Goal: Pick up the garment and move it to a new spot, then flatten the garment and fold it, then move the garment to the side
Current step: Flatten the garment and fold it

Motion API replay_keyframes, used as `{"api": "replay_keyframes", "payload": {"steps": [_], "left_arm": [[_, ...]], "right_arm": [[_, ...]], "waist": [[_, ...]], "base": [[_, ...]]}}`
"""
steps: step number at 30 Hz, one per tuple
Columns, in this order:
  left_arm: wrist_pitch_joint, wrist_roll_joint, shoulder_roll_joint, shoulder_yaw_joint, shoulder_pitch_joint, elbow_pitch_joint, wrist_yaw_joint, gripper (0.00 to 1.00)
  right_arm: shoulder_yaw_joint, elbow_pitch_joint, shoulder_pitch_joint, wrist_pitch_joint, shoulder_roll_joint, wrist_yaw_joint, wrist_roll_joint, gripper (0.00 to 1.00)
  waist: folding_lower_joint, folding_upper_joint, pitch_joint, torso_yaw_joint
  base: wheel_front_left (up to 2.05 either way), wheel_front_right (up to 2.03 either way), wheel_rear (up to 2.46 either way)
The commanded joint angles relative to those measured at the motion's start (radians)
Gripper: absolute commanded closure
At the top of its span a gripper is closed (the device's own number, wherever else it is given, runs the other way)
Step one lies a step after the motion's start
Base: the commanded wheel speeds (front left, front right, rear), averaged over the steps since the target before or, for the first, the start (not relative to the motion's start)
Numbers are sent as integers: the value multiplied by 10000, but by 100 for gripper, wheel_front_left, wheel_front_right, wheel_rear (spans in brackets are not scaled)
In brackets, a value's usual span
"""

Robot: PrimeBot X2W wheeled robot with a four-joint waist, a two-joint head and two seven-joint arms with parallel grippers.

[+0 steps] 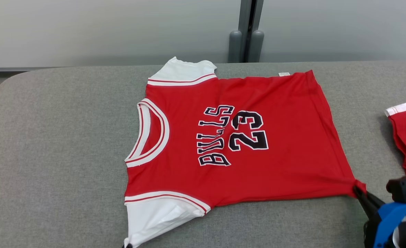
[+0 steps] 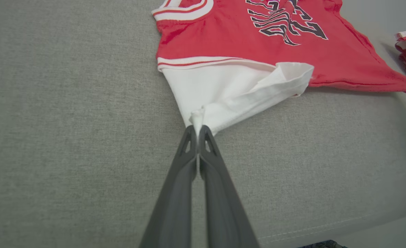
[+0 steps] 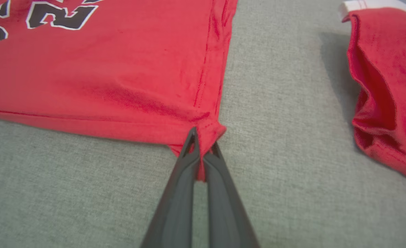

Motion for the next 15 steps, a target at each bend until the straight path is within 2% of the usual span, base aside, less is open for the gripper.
{"api": "replay_keyframes", "payload": {"steps": [1, 8, 11, 15], "left_arm": [[1, 64, 14, 54, -55, -112, 37, 100], [146, 24, 8, 27, -359, -529, -6, 100], [-50, 8, 66, 112, -489, -437, -242, 100], [-286, 107, 150, 269, -1243, -90, -724, 100]], "right_arm": [[-206, -291, 341, 162, 49, 1, -97, 100], [-2073, -3807, 2596, 2015, 966, 1, -884, 100], [-2298, -4623, 2831, 2361, 1294, 1, -1260, 100], [-2229, -4899, 2418, 2645, 1498, 1, -1470, 100]], "waist": [[1, -1, 3, -2], [1, -1, -17, -310], [1, -1, 18, -475], [1, -1, 87, -535]], "base": [[0, 0, 0], [0, 0, 0], [0, 0, 0], [0, 0, 0]]}}
